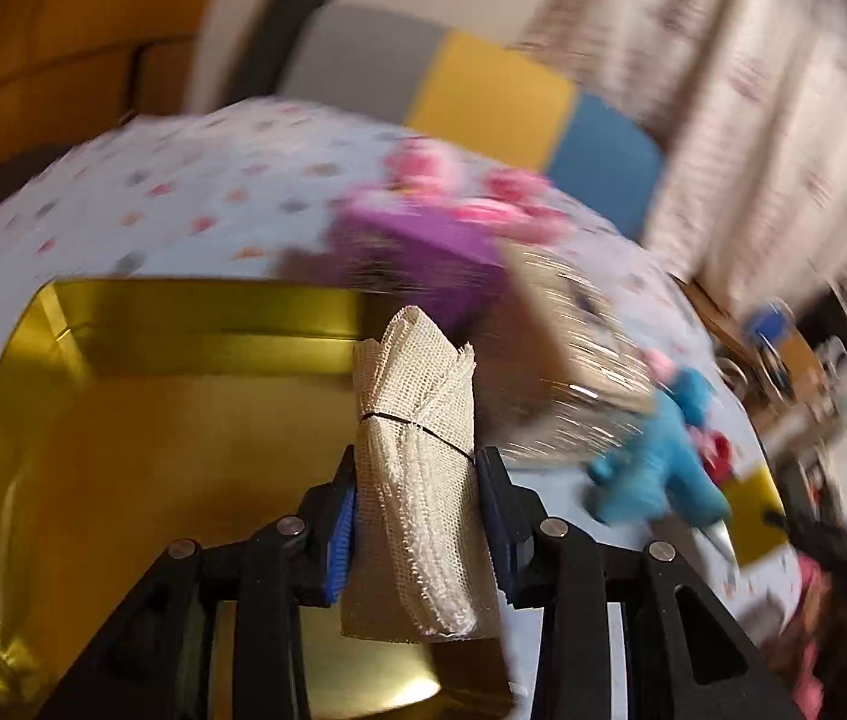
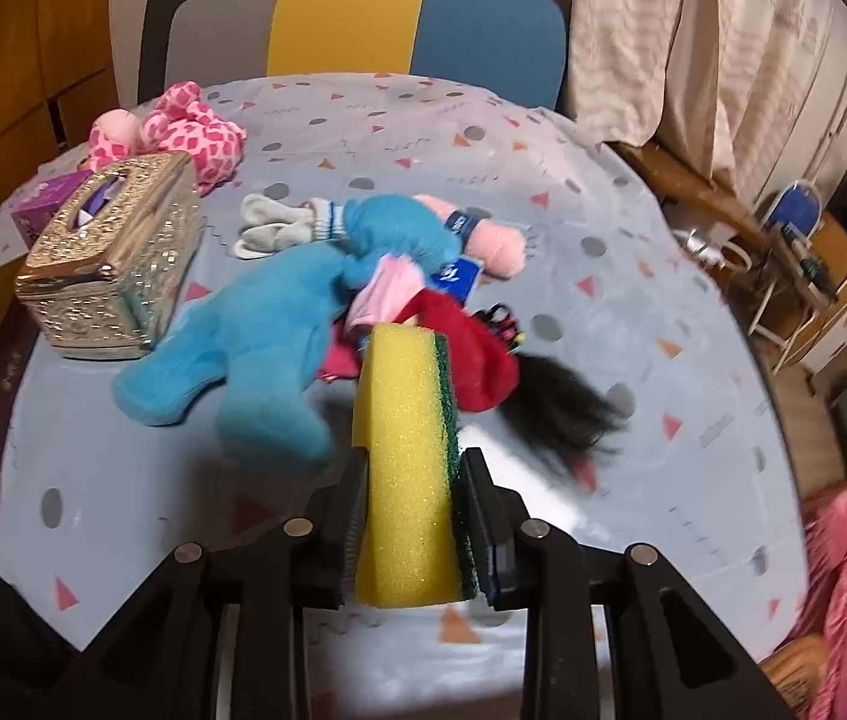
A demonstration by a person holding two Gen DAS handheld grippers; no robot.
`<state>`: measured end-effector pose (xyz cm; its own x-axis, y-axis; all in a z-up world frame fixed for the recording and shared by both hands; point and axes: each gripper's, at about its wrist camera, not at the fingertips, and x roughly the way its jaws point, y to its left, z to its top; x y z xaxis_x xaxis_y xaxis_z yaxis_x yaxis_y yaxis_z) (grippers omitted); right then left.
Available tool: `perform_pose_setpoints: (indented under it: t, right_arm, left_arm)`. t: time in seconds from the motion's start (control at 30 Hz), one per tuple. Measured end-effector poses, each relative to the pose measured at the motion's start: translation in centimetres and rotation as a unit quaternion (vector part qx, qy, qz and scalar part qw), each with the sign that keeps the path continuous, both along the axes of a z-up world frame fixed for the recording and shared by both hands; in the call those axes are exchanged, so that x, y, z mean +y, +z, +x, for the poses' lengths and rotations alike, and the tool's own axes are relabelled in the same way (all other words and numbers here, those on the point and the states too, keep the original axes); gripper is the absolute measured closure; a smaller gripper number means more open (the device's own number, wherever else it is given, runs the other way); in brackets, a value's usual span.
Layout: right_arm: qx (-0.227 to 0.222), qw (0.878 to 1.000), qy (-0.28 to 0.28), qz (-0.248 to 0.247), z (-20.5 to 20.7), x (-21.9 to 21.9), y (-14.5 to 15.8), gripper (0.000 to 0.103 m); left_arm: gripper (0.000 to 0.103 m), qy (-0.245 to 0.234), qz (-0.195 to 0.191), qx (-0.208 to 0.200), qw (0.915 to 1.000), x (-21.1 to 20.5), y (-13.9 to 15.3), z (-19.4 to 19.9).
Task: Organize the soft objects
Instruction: 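Lower the cloth roll into the gold tray and open the left tool while the right carries the sponge over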
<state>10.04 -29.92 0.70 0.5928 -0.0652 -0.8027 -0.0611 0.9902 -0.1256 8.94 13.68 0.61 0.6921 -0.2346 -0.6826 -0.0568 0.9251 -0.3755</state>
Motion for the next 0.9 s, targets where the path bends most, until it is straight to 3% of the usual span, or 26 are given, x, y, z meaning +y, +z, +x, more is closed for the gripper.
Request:
perform_pose_setpoints:
  t: [0.13, 0.33, 0.4, 0.43, 0.53, 0.77, 0.9]
  right_arm:
    - [-0.006, 1.000, -0.006, 0.026, -0.9, 0.5, 0.1, 0.074]
    - [-0.023, 0.999, -0.021, 0.040, -2.3, 0.6, 0.9, 0.074]
    - [-0.031, 0.998, -0.027, 0.046, -2.8, 0.4, 1.4, 0.074]
    - [-0.036, 0.998, -0.028, 0.048, -3.0, 0.4, 1.7, 0.074]
    - [-0.044, 0.997, -0.022, 0.066, -3.5, 0.8, 2.5, 0.074]
    - [-0.048, 0.992, 0.054, 0.102, -3.4, 6.2, 3.5, 0.074]
    - [-0.040, 0.984, 0.111, 0.135, -2.8, 10.3, 3.7, 0.074]
  left_arm:
    - [0.065, 0.041, -0.008, 0.029, 0.9987, 3.1, -1.4, 1.7]
    - [0.063, 0.037, 0.016, 0.064, 0.9972, 2.7, -3.7, 6.5]
    - [0.056, 0.034, 0.008, 0.075, 0.9966, 2.7, -4.5, 7.7]
    - [0.046, 0.037, 0.010, 0.078, 0.9963, 2.7, -4.6, 8.0]
    - [0.038, 0.040, 0.013, 0.070, 0.9967, 2.3, -4.7, 8.7]
    - [0.034, 0.049, 0.028, 0.044, 0.9975, 2.6, -3.1, 6.0]
    - [0.034, 0.056, 0.067, 0.020, 0.9960, 2.5, -1.6, 2.7]
